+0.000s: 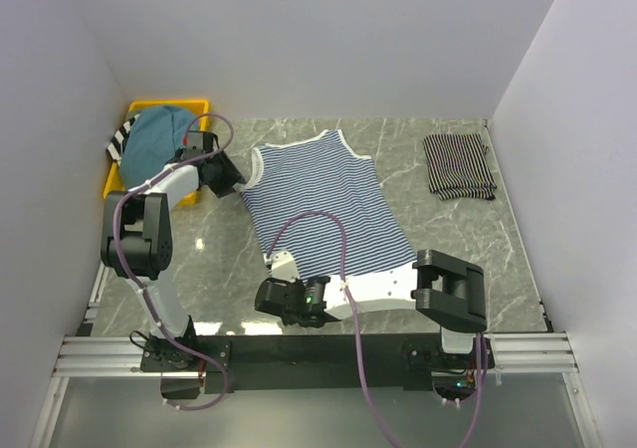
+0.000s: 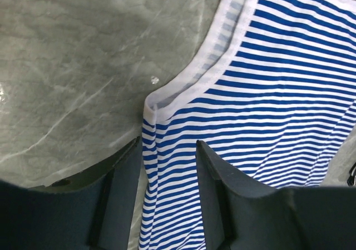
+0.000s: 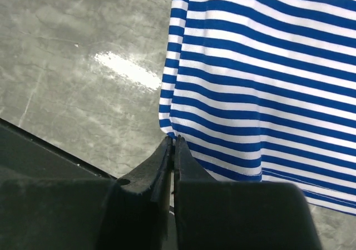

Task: Fold and stack the tank tops
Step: Flatten the tank top out, then fold the tank top

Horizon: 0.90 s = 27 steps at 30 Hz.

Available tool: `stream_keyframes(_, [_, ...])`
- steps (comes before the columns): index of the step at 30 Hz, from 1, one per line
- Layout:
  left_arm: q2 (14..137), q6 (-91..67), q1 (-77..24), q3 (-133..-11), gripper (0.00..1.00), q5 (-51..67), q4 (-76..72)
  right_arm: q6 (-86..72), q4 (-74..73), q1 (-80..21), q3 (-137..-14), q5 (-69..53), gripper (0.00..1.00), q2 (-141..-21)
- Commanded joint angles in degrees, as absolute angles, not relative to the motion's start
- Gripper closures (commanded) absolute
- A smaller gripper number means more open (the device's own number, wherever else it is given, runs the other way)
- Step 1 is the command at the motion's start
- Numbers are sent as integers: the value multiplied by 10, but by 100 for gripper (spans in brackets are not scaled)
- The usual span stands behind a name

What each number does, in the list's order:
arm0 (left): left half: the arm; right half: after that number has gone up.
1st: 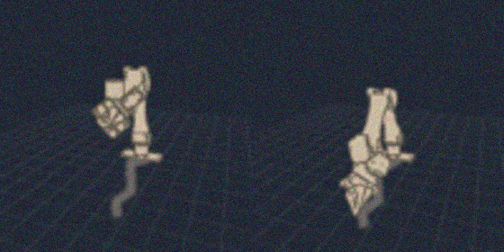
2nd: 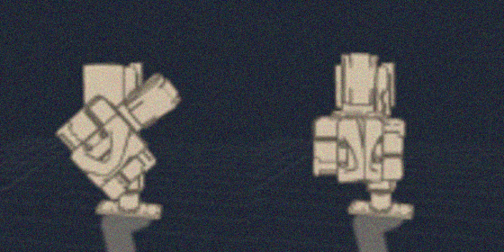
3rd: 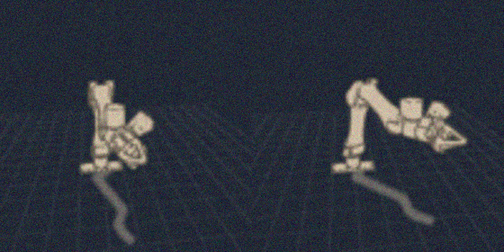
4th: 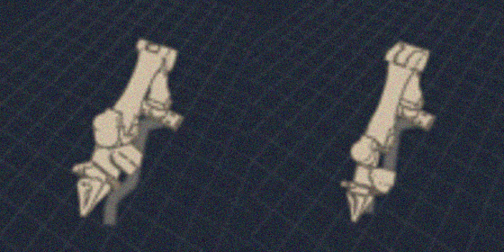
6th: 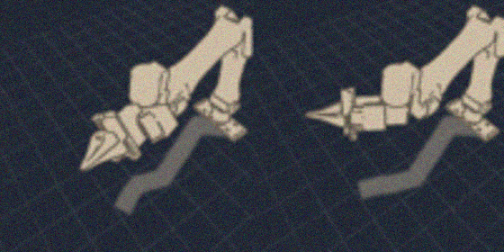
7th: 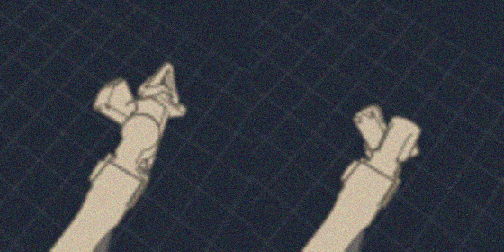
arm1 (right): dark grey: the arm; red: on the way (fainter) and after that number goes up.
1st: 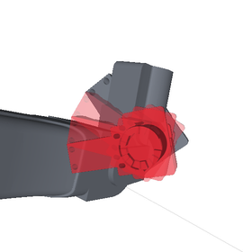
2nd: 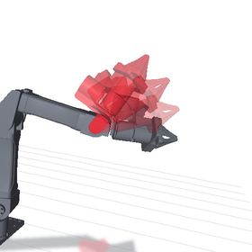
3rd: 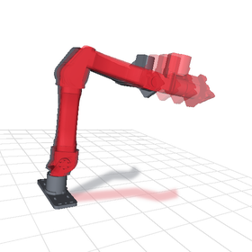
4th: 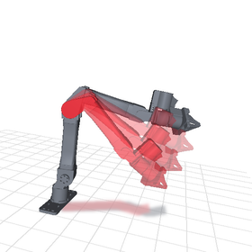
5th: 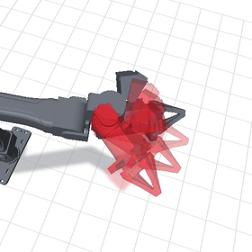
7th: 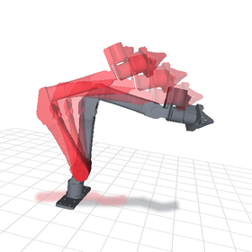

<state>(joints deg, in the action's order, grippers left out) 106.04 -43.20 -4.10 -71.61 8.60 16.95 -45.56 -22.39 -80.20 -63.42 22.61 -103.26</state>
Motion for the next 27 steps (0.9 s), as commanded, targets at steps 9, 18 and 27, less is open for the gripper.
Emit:
stream_keyframes(9, [1055, -442, -56, -715, 56, 48, 170, -465, -217, -808, -668, 231, 100, -1025])
stream_keyframes(18, [1088, -438, -62, -743, 63, 17, 183, -463, -216, -808, -674, 227, 100, -1018])
stream_keyframes(27, [1121, -435, -62, -769, 72, 9, 189, -460, -219, -808, -680, 221, 100, -1016])
